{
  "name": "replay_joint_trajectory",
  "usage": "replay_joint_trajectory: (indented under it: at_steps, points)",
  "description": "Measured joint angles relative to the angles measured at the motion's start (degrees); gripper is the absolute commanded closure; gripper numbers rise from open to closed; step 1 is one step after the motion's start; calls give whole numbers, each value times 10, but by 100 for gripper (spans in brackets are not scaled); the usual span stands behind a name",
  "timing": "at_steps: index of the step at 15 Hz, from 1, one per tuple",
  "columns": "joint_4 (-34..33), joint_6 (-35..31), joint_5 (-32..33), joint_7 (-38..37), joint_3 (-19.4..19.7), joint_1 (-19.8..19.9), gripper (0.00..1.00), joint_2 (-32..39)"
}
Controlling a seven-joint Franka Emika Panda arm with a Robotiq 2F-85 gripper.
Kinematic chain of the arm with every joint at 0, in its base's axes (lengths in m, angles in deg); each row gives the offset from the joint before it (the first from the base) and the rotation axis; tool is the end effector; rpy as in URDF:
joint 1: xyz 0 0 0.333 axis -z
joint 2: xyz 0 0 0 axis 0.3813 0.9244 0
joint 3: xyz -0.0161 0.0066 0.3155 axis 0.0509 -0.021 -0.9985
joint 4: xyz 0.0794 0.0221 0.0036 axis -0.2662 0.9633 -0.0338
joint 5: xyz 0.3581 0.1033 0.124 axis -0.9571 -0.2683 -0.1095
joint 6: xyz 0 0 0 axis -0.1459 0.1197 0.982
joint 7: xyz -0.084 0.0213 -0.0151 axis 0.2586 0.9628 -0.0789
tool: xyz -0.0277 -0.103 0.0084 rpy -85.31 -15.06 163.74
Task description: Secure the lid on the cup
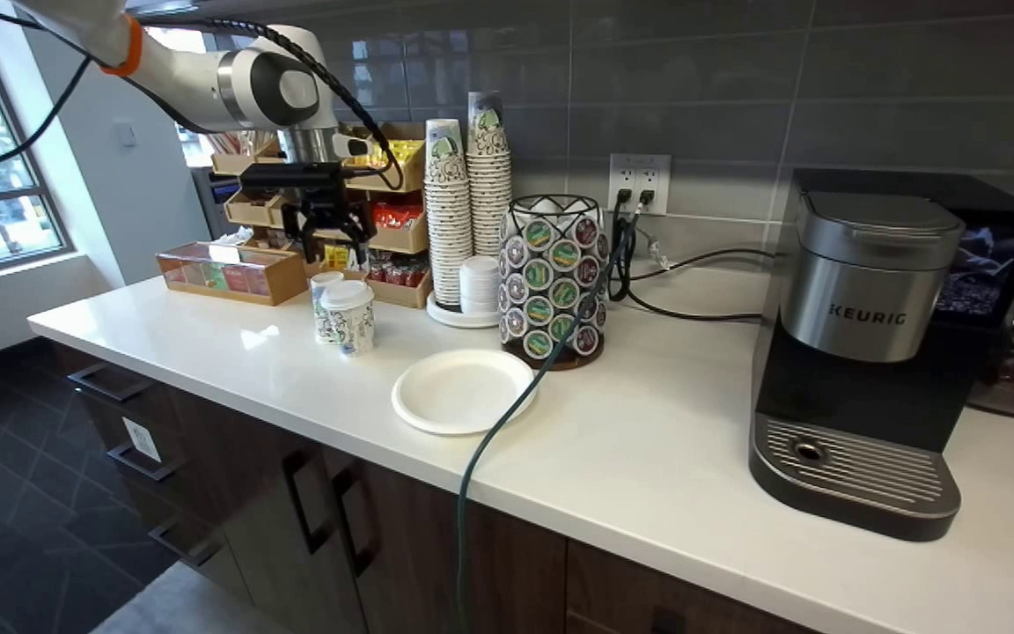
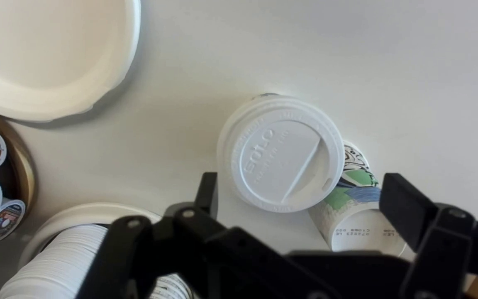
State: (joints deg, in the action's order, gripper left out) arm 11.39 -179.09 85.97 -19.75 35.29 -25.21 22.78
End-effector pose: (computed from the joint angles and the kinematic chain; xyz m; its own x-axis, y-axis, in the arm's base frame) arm 0.6518 0.0563 0.3965 0.9782 0.2061 0.0268 0.2053 -0.9782 0.0325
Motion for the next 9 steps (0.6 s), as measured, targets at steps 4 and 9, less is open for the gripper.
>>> replay_joint_trajectory:
  at_steps: [4,9]
  points:
    - [-14,-2,-16,31,0,8,25,20]
    - [-26,-2,-30,51,-3,10,16,40]
